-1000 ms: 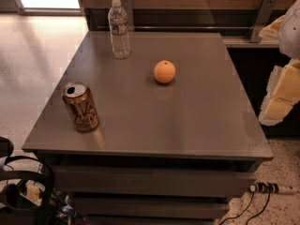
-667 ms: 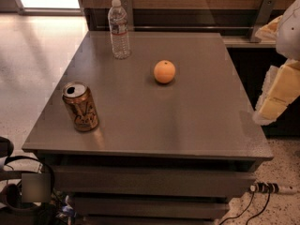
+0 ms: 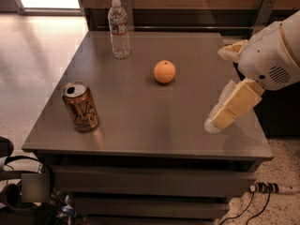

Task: Pick orange can

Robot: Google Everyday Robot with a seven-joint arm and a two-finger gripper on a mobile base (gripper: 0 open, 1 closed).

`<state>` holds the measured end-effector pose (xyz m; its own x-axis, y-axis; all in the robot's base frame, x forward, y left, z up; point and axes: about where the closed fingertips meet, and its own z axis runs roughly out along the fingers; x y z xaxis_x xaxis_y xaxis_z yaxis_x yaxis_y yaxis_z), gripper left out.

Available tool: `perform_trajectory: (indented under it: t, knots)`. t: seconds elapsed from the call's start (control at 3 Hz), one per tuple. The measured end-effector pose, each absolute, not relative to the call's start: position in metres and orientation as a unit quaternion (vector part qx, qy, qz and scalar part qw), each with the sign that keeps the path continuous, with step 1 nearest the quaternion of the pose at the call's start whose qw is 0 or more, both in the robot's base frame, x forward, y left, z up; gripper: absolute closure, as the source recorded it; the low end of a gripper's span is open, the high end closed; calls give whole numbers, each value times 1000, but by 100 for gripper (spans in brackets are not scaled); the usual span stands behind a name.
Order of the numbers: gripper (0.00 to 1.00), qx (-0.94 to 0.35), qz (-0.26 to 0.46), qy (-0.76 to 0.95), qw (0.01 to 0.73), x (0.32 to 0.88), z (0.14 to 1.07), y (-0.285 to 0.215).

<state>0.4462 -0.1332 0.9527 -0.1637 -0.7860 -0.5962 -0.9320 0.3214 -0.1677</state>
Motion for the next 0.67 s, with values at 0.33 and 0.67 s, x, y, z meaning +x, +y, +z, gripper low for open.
perform_trajectory:
  t: [0.33, 0.67]
  knots:
    - [0, -552, 196, 731, 349, 452, 932, -95]
    - [0, -542, 262, 699, 385, 460, 921, -56]
